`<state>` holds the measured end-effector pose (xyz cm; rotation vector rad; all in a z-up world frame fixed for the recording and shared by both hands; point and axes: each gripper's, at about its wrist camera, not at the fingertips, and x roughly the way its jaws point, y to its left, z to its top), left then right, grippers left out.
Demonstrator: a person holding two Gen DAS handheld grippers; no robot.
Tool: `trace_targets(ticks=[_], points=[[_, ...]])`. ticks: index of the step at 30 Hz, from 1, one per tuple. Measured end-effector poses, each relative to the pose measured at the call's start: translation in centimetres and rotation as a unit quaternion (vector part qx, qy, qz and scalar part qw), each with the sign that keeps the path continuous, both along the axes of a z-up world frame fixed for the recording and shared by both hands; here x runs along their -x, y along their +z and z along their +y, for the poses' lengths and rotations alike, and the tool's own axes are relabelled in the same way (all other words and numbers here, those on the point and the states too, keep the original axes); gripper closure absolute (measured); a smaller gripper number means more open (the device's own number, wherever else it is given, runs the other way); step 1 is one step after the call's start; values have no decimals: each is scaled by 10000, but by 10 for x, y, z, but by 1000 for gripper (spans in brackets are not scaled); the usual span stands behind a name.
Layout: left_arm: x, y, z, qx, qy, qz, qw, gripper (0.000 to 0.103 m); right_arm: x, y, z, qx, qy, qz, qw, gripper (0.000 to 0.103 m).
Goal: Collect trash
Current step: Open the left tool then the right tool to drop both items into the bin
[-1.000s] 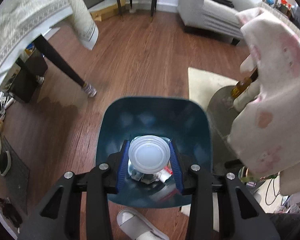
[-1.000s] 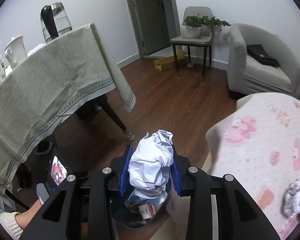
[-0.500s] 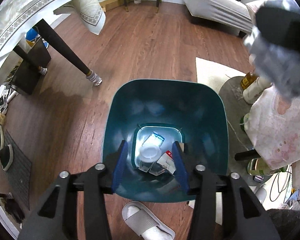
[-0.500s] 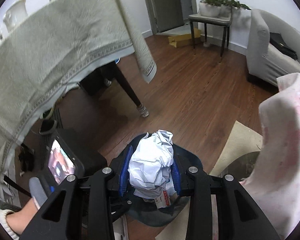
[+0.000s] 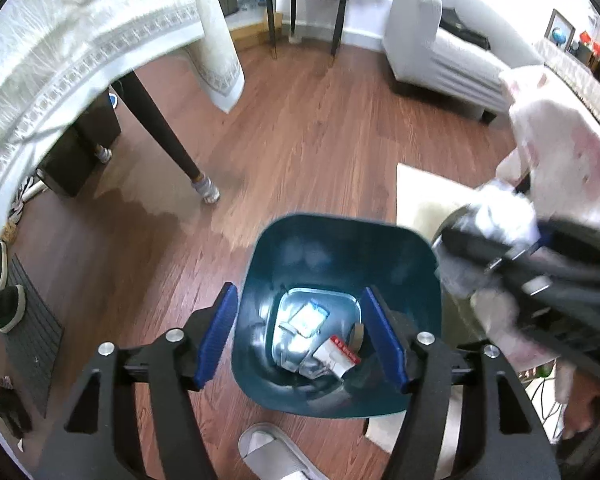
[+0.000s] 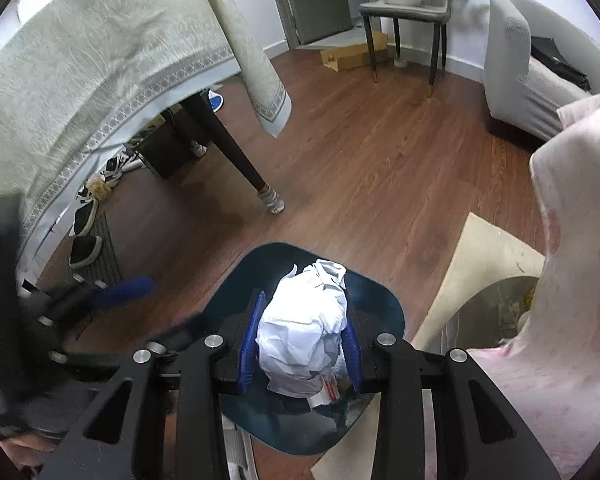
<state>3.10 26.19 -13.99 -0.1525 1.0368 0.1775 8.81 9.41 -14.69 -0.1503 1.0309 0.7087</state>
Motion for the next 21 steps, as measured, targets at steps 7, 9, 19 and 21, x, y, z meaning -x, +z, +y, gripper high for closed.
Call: trace_targets(ticks=[7, 9, 19, 21], points=[[5, 37, -1, 16, -4, -450, 9990, 33, -1, -22, 6, 104, -12, 172, 9998, 67], [8, 49, -2, -64, -18, -621, 9981, 33, -1, -26, 9, 121, 8, 203, 9997, 67], [22, 91, 2, 15, -4, -1206, 9927, 50, 2, -58, 31, 254, 105, 432, 9987, 67], [24, 98, 1, 59, -23, -1298, 9915, 51, 3, -66, 35, 263, 164, 563, 9979, 66]])
